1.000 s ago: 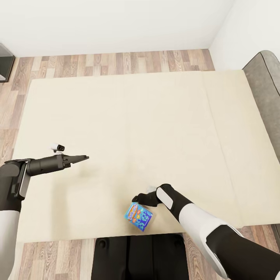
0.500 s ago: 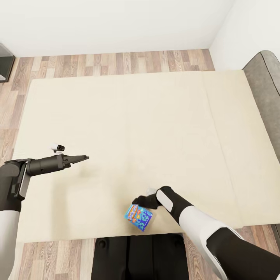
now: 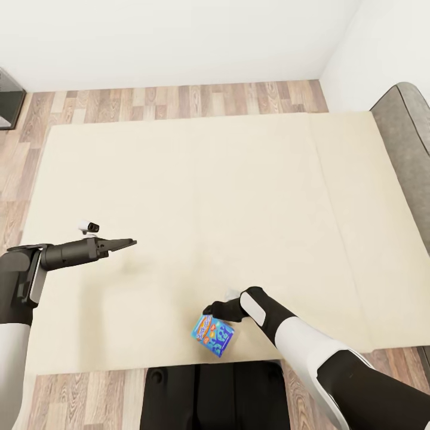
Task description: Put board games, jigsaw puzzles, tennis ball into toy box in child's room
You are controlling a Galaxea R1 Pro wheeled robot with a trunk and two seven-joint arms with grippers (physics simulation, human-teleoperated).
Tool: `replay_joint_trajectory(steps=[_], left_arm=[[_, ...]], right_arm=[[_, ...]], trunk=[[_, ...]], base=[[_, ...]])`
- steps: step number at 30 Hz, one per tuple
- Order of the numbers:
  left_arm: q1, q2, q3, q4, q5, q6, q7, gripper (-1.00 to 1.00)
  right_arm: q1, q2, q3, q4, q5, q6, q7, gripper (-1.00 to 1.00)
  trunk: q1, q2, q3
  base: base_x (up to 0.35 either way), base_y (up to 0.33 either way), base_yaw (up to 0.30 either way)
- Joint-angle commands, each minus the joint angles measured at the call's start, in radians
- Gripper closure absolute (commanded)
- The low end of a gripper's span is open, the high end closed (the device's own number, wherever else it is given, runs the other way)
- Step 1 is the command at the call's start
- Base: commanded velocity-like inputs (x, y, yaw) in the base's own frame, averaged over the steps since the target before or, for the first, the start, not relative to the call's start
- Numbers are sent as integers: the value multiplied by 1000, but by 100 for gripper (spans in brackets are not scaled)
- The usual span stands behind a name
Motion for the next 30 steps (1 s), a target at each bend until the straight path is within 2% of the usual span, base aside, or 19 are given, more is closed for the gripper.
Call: replay_joint_trajectory(steps=[1,30], left_arm=[[0,0,0,0,-1,11,-4,-100],[1,0,0,0,-1,11,-4,-100]], right_arm=[[-1,0,2,0,7,3,6,-100],[-1,0,3,0,9,0,2,-100]], trunk=[[1,-1,1],[1,-1,48]], base=[[0,0,0],[0,0,4]])
